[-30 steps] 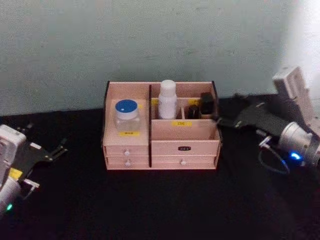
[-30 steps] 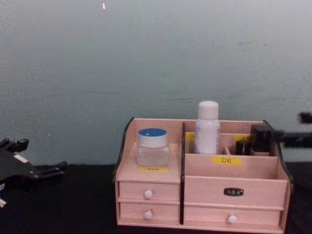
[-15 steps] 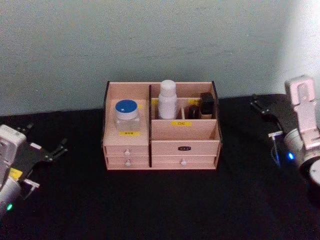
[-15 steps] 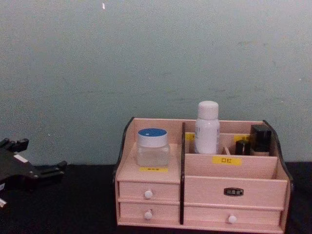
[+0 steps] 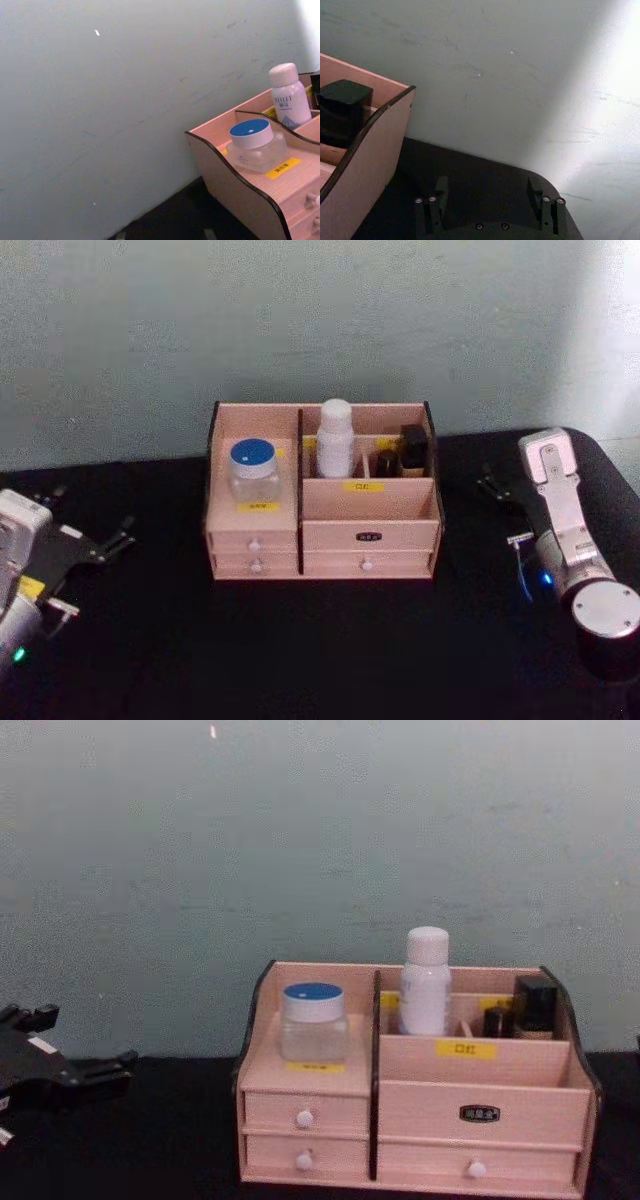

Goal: Pick up the facial cleanser and watermelon frost from the table and place them into the tiered storage box.

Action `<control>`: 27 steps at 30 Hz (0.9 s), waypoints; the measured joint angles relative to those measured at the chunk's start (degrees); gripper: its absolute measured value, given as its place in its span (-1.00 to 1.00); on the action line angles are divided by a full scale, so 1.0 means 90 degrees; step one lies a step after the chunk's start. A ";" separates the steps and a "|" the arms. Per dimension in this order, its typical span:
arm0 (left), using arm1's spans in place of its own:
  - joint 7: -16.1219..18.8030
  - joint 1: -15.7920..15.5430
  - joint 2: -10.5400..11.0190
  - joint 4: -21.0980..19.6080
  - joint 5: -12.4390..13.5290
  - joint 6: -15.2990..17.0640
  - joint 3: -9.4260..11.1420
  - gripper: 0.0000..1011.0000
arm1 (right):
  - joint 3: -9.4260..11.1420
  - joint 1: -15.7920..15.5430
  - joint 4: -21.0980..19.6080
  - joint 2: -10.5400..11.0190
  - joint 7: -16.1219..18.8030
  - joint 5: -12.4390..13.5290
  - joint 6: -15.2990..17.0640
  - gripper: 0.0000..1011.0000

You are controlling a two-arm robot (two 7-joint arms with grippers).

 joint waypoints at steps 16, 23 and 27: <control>0.0000 0.0000 0.0000 0.0000 0.0000 0.0000 0.0000 0.98 | -0.0006 -0.0012 -0.0062 0.0031 0.0006 0.0011 -0.0003 0.98; 0.0000 0.0000 0.0000 0.0000 0.0000 0.0000 0.0000 0.98 | -0.0007 -0.0016 -0.0073 0.0035 0.0009 0.0014 -0.0005 0.98; 0.0000 0.0000 0.0000 0.0000 0.0000 0.0000 0.0000 0.98 | -0.0007 -0.0018 -0.0078 0.0038 0.0009 0.0016 -0.0005 0.98</control>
